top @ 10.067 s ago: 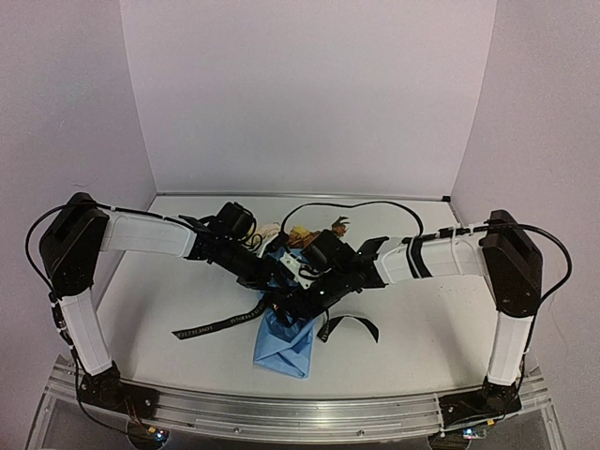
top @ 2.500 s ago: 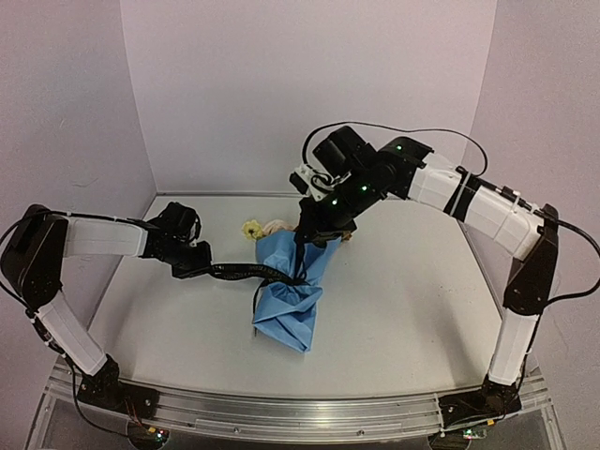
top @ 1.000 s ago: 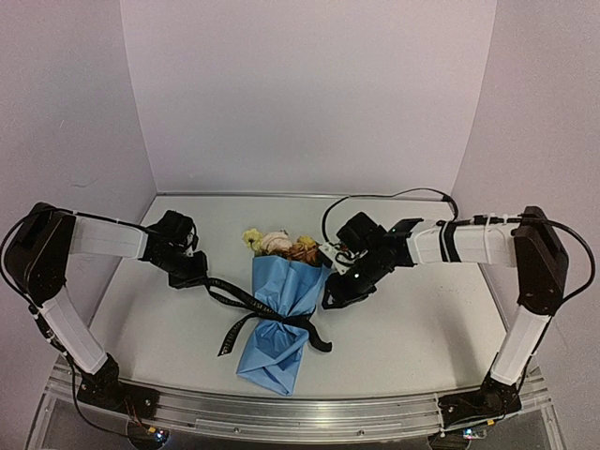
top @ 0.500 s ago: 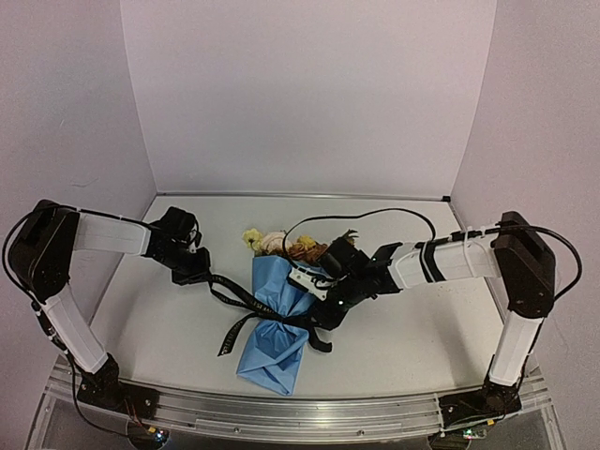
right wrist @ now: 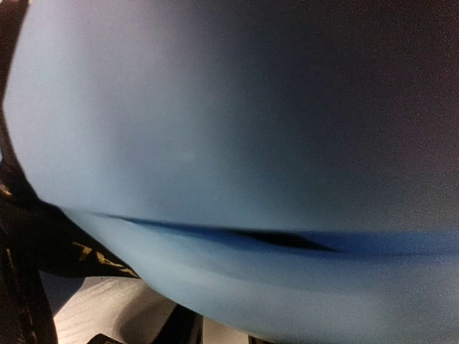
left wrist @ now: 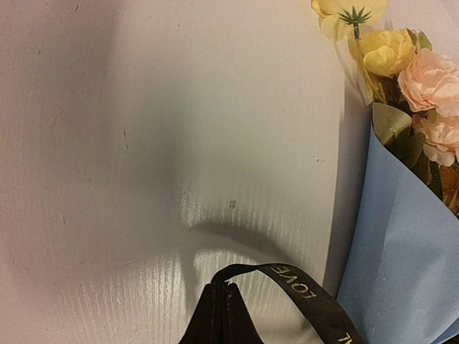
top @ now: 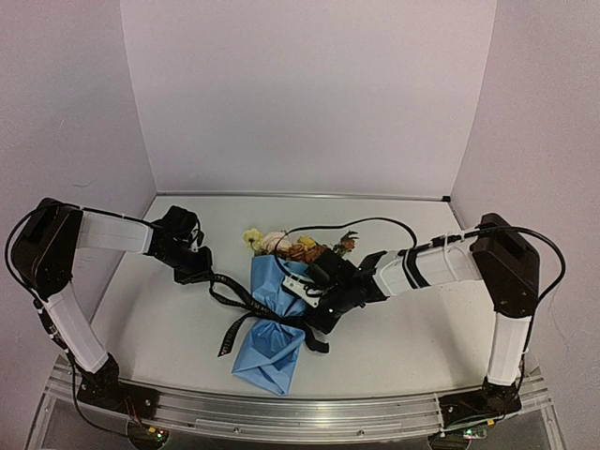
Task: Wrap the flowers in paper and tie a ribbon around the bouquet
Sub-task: Tie the half-tied ribbon around the folded bouquet.
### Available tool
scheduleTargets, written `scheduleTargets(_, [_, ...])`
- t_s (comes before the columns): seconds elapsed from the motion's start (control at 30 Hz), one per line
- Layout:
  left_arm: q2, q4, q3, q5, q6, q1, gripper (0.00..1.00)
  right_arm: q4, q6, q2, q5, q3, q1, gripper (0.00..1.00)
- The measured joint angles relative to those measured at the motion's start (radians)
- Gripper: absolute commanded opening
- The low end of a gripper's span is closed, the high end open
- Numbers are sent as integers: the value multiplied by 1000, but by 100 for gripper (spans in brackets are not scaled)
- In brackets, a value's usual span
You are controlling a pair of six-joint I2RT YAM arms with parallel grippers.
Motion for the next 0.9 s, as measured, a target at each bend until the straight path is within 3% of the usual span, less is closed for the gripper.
scheduleTargets(0.03, [0, 0, 0, 1, 0, 0, 0, 0, 8, 0, 3, 4, 0, 0])
scheduleTargets(0.37, [-1, 1, 0, 19, 2, 0, 0, -6, 67, -18, 28, 8, 0, 0])
scheduleTargets(0.77, [-47, 20, -20, 63, 25, 0, 2, -169, 168, -132, -40, 2, -13, 0])
scheduleTargets(0.9, [-71, 35, -30, 74, 32, 0, 2, -156, 146, -133, -82, 1, -15, 9])
